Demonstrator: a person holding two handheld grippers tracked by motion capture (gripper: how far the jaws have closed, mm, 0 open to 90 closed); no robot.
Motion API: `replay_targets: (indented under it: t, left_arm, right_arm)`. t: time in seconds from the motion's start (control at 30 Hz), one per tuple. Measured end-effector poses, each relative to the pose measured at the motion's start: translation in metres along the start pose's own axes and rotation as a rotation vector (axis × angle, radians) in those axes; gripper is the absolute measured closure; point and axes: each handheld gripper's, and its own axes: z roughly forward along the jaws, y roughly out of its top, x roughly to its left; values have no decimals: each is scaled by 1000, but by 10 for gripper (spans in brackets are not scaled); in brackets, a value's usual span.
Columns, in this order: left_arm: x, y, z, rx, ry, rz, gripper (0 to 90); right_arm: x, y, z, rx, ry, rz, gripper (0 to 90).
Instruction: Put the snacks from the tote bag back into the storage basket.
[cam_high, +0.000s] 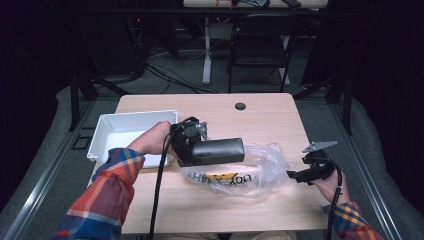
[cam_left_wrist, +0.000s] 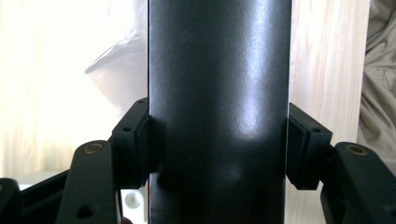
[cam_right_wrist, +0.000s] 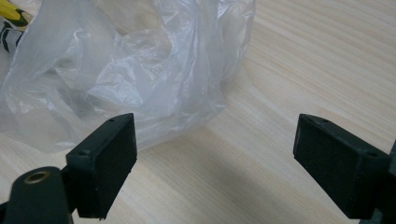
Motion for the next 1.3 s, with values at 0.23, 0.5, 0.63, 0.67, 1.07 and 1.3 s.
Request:
replay_targets:
  t: [0.23, 0.5, 0.63, 0.67, 1.07, 1.3]
  left_arm:
    - [4, -19, -9, 4, 10, -34, 374]
    - [11, -46, -26, 14, 38, -74, 374]
    - [14, -60, -31, 27, 43, -105, 374]
    - [15, -63, -32, 29, 47, -107, 374]
    - [25, -110, -43, 23, 71, -194, 374]
    - [30, -137, -47, 34, 91, -247, 375]
  right_arm:
    - [0, 0, 1, 1, 0, -2, 129]
    - [0, 0, 1, -1, -2, 0, 129]
    - [0, 0, 1, -2, -6, 1, 129]
    - [0, 0, 1, -1, -6, 1, 129]
    - [0, 0, 3, 7, -8, 5, 129]
    - [1, 0, 4, 10, -15, 1, 129]
